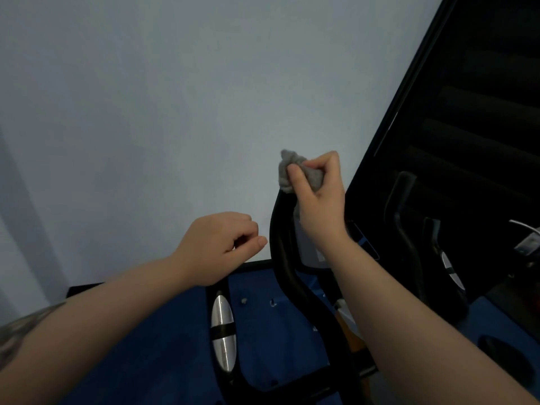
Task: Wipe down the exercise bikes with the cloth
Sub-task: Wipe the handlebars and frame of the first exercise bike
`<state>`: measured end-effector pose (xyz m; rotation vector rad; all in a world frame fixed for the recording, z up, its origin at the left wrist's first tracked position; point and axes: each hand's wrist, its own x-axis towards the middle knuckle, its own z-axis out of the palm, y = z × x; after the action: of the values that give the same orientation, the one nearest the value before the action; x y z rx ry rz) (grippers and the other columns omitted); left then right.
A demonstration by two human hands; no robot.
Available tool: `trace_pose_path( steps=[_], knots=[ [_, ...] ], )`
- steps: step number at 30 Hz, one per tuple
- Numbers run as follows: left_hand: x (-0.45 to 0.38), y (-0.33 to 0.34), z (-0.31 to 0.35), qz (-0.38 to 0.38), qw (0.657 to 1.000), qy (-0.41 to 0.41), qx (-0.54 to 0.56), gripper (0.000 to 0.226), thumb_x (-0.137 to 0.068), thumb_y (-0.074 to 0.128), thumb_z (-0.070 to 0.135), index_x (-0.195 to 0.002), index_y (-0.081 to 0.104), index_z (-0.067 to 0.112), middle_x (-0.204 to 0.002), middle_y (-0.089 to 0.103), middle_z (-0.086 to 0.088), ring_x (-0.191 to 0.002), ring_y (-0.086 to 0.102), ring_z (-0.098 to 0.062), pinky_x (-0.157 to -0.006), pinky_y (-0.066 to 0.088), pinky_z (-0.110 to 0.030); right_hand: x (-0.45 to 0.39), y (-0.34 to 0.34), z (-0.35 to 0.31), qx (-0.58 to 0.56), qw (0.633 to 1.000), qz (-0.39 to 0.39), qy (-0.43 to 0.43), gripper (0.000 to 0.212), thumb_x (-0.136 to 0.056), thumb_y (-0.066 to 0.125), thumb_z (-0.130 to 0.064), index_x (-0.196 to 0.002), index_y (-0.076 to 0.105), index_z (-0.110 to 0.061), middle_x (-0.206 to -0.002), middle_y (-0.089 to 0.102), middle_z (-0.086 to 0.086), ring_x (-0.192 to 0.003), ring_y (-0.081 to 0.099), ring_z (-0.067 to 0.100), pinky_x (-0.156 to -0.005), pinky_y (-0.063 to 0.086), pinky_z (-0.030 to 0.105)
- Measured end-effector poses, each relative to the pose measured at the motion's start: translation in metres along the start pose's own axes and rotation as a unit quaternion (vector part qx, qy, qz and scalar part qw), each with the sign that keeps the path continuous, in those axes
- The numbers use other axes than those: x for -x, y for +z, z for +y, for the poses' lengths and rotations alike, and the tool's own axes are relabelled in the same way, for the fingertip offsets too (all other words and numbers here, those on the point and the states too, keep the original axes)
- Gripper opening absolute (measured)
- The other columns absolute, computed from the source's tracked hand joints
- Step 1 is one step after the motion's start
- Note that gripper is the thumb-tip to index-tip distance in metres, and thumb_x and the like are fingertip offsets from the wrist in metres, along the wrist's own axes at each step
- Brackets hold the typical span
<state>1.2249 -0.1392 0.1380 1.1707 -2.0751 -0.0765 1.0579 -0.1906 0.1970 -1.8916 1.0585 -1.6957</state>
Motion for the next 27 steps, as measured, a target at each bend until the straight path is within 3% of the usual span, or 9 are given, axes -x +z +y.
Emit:
trace_pose_path(
  steps=[5, 8, 12, 16, 18, 20, 22, 24, 27],
  knots=[
    [0.0, 0.002, -0.002, 0.005, 1.0, 0.001, 0.001, 0.039, -0.089, 0.038, 0.048, -0.061, 0.045, 0.021, -0.058, 0.039, 0.011, -0.058, 0.042, -0.007, -0.053, 0.038, -0.028, -0.003, -0.02, 0.009, -0.006, 0.997, -0.07, 0.036, 0.017, -0.09, 0.064, -0.015, -0.088, 0.047, -0.018, -0.081, 0.054, 0.0, -0.075, 0.055, 0.014, -0.067, 0.048, 0.038],
    [0.0, 0.002, -0.002, 0.01, 1.0, 0.003, -0.004, 0.04, -0.089, 0.038, 0.048, -0.062, 0.047, 0.02, -0.059, 0.039, 0.013, -0.06, 0.042, -0.007, -0.054, 0.037, -0.025, -0.018, 0.0, 0.003, 0.0, 0.998, -0.071, 0.0, 0.013, -0.09, 0.062, -0.016, -0.089, 0.056, -0.027, -0.098, 0.059, 0.015, -0.089, 0.06, 0.027, -0.077, 0.052, 0.038],
    [0.0, 0.002, -0.003, 0.008, 1.0, 0.005, 0.005, 0.035, -0.089, 0.039, 0.048, -0.062, 0.043, 0.026, -0.058, 0.038, 0.016, -0.059, 0.041, -0.003, -0.054, 0.035, -0.021, -0.016, 0.015, 0.005, -0.035, 0.997, -0.063, 0.029, 0.009, -0.09, 0.063, -0.016, -0.081, 0.064, -0.015, -0.074, 0.07, 0.004, -0.061, 0.064, 0.018, -0.057, 0.054, 0.033],
    [0.0, 0.002, -0.001, 0.016, 1.0, 0.006, 0.005, 0.036, -0.089, 0.038, 0.048, -0.062, 0.044, 0.025, -0.058, 0.039, 0.016, -0.058, 0.041, -0.002, -0.054, 0.036, -0.022, -0.01, 0.026, 0.005, -0.138, 0.973, 0.109, 0.15, 0.015, -0.091, 0.063, -0.026, -0.078, 0.067, -0.02, -0.069, 0.067, -0.001, -0.059, 0.061, 0.01, -0.05, 0.046, 0.021],
    [0.0, 0.002, -0.003, 0.021, 1.0, 0.004, 0.005, 0.04, -0.089, 0.038, 0.048, -0.062, 0.048, 0.02, -0.059, 0.043, 0.012, -0.059, 0.043, -0.006, -0.054, 0.038, -0.026, 0.005, 0.039, 0.003, -0.097, 0.971, 0.194, 0.098, 0.012, -0.092, 0.061, -0.029, -0.084, 0.068, -0.025, -0.076, 0.07, -0.01, -0.07, 0.065, 0.001, -0.06, 0.048, 0.012],
    [0.0, 0.004, -0.002, 0.019, 1.0, 0.005, 0.002, 0.042, -0.089, 0.038, 0.048, -0.062, 0.049, 0.018, -0.06, 0.043, 0.011, -0.059, 0.043, -0.007, -0.053, 0.039, -0.027, 0.005, 0.034, 0.006, -0.013, 0.989, 0.144, 0.014, 0.012, -0.094, 0.058, -0.027, -0.087, 0.068, -0.025, -0.081, 0.07, -0.012, -0.075, 0.066, -0.001, -0.067, 0.049, 0.011],
    [0.0, 0.004, -0.001, 0.02, 1.0, 0.007, -0.001, 0.04, -0.089, 0.039, 0.048, -0.061, 0.049, 0.02, -0.059, 0.042, 0.012, -0.058, 0.042, -0.006, -0.053, 0.036, -0.023, -0.013, 0.017, 0.011, 0.02, 1.0, 0.015, -0.014, 0.014, -0.094, 0.057, -0.024, -0.088, 0.07, -0.021, -0.077, 0.07, -0.01, -0.068, 0.067, 0.005, -0.063, 0.053, 0.022],
    [-0.001, 0.003, -0.002, 0.022, 1.0, 0.005, -0.004, 0.04, -0.089, 0.039, 0.048, -0.061, 0.048, 0.021, -0.058, 0.04, 0.013, -0.058, 0.042, -0.005, -0.052, 0.035, -0.022, -0.019, 0.01, 0.015, -0.066, 0.995, -0.008, 0.079, 0.018, -0.096, 0.055, -0.027, -0.086, 0.069, -0.02, -0.061, 0.064, -0.003, -0.051, 0.06, 0.013, -0.047, 0.047, 0.025],
    [0.0, 0.004, -0.004, 0.019, 1.0, 0.006, -0.005, 0.041, -0.089, 0.039, 0.047, -0.06, 0.047, 0.019, -0.059, 0.04, 0.011, -0.057, 0.042, -0.007, -0.052, 0.038, -0.027, 0.001, 0.023, 0.021, -0.188, 0.957, 0.101, 0.195, 0.025, -0.097, 0.05, -0.035, -0.087, 0.07, -0.023, -0.065, 0.063, 0.0, -0.056, 0.057, 0.015, -0.051, 0.045, 0.025]
  ],
)
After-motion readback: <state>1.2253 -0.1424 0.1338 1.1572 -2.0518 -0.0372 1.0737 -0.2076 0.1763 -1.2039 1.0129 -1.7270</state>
